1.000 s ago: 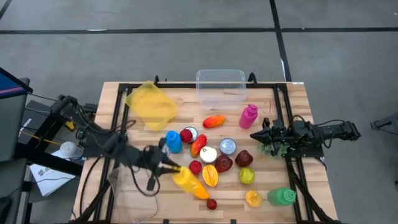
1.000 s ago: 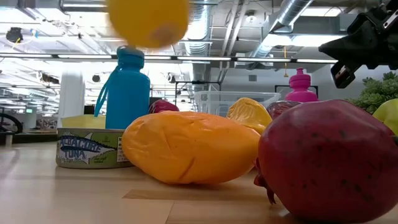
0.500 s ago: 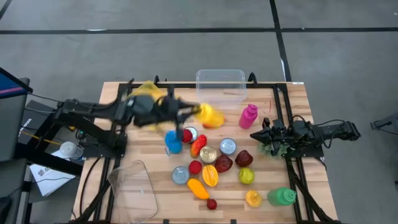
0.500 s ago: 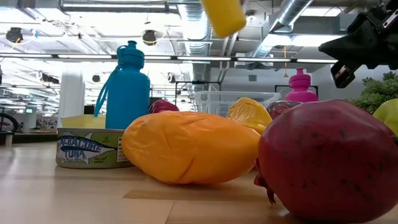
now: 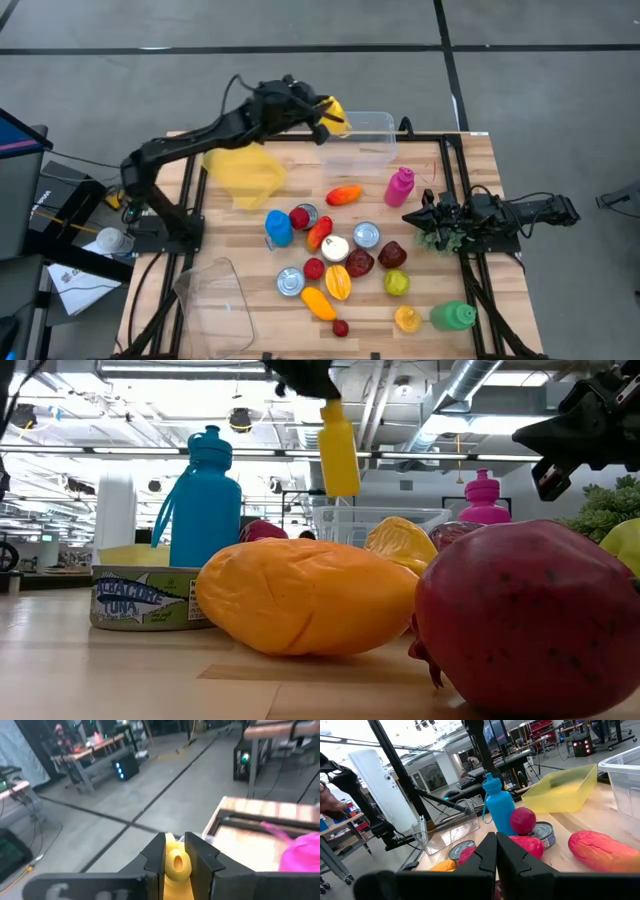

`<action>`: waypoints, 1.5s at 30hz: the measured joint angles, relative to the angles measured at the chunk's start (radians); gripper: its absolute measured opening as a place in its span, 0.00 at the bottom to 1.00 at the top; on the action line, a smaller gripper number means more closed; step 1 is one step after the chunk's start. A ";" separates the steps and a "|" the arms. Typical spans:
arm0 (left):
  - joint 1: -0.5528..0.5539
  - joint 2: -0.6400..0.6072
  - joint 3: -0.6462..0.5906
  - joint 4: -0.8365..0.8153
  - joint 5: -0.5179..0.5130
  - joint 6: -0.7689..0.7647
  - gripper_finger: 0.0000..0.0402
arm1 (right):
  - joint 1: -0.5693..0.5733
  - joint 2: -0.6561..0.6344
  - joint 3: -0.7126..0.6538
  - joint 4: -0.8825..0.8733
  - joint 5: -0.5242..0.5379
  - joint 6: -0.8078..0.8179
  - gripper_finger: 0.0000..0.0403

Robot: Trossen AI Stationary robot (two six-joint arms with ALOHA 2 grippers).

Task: Pick & Place Food Item
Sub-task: Put the yellow water bottle into the white transparent bin

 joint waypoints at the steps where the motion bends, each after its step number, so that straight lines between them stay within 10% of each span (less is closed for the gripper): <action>1: 0.006 0.021 0.005 0.000 0.002 0.000 0.11 | 0.000 0.000 0.000 0.000 0.000 0.000 0.00; 45: 0.139 0.307 0.012 0.016 0.150 -0.100 0.11 | 0.000 0.000 0.001 -0.007 0.000 0.000 0.00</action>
